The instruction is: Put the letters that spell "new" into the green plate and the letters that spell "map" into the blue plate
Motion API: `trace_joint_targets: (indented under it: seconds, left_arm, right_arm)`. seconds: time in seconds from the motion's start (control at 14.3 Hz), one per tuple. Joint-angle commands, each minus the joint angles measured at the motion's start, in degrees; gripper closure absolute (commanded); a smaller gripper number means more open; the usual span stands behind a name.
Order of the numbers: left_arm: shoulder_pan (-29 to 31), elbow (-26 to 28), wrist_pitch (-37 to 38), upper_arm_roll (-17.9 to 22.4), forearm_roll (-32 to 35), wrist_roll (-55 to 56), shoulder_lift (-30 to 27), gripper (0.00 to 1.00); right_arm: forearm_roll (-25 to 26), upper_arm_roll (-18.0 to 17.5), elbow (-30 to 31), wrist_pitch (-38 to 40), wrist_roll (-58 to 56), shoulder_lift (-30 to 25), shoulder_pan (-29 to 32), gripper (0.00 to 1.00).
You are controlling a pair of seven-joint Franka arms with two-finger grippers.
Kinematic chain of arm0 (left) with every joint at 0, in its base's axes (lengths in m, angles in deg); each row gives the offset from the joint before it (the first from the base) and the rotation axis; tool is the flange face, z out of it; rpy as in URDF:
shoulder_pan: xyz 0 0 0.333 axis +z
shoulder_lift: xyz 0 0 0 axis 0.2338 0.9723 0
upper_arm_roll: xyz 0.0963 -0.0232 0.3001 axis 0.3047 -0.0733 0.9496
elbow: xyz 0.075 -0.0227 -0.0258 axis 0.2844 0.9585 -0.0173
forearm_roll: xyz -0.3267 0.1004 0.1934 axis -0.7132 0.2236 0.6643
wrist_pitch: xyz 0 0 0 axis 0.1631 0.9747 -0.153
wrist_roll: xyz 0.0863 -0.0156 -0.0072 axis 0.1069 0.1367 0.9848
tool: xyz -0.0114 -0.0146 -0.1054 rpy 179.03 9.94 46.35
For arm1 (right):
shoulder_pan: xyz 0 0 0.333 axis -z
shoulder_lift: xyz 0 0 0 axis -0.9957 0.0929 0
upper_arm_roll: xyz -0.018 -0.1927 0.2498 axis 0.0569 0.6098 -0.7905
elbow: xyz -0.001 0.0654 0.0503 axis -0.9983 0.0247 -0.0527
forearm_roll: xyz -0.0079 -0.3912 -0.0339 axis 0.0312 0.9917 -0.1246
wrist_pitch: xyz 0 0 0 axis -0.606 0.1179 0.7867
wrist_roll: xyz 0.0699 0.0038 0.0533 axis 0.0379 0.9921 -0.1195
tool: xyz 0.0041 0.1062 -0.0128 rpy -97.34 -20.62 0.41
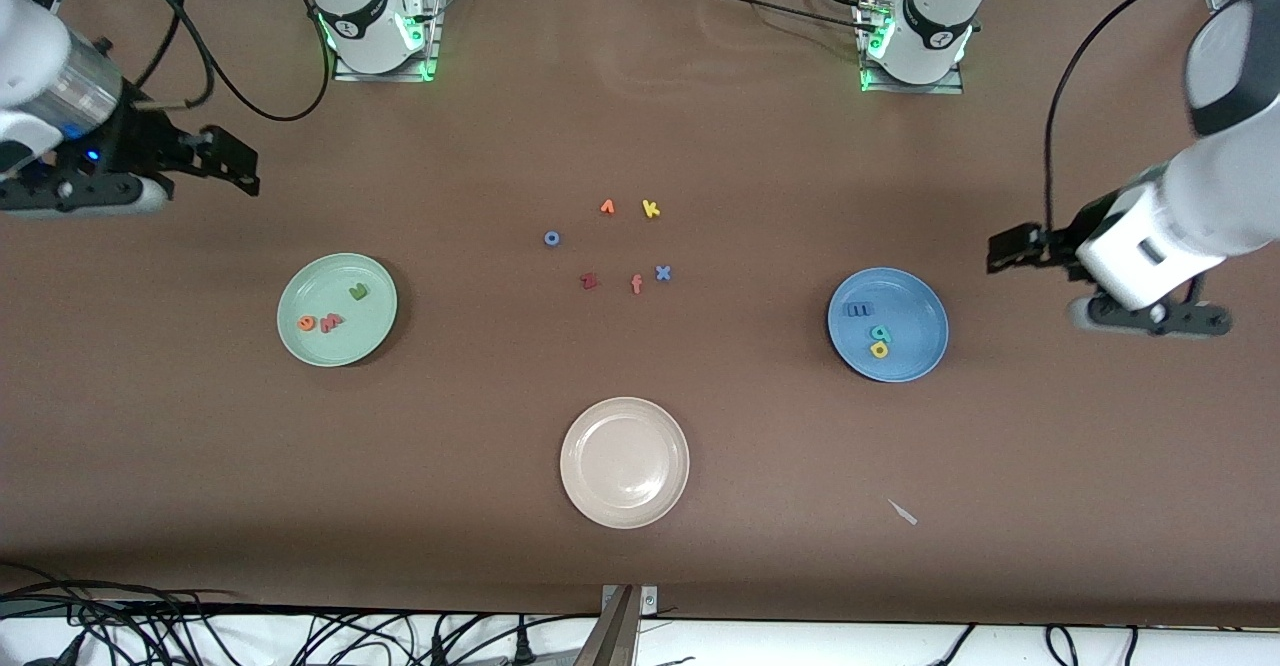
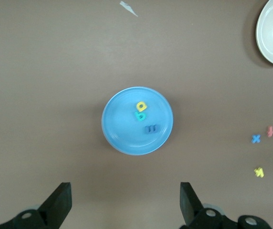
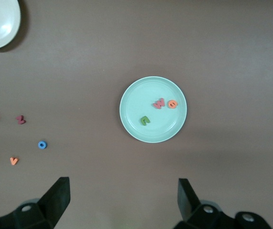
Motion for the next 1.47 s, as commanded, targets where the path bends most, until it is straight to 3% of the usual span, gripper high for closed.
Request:
trace_joint_targets:
  seconds: [0.0, 0.21, 0.35, 0.63, 0.91, 1.4]
  left_arm:
    - [-3.66, 10.92, -2.19, 6.52, -1.99, -6.24, -9.66, 0.0]
    - [-4.01, 21.37, -9.05, 6.53, -1.29, -5.73, -17.57, 0.0]
    - [-3.49, 24.11, -9.15, 6.1, -1.11, -5.56, -20.03, 0.0]
    - [-3.4, 23.68, -8.8, 5.13, 0.56, -5.38, -19.87, 0.0]
    - [-3.22, 18.85, -5.29, 5.56, 1.0, -5.91, -16.1, 0.0]
    - [-2.69, 18.76, -5.2, 5.39, 2.84, -6.09, -16.0, 0.0]
  right_arm:
    - [-0.15, 0.33, -3.79, 3.46, -1.22, 1.25, 0.07, 0.0]
    - [-0.68, 0.51, -4.59, 3.91, -1.66, 1.6, 0.16, 0.0]
    - [-0.51, 0.6, -4.59, 3.91, -2.44, 2.04, 0.25, 0.0]
    - [-0.15, 2.44, -4.59, 3.91, -3.32, 2.04, 0.16, 0.0]
    - [-0.68, 4.28, -4.67, 5.14, -6.93, 2.04, 0.25, 0.0]
    - [-0.15, 4.29, -6.96, 5.85, -7.11, 3.89, 0.16, 0.0]
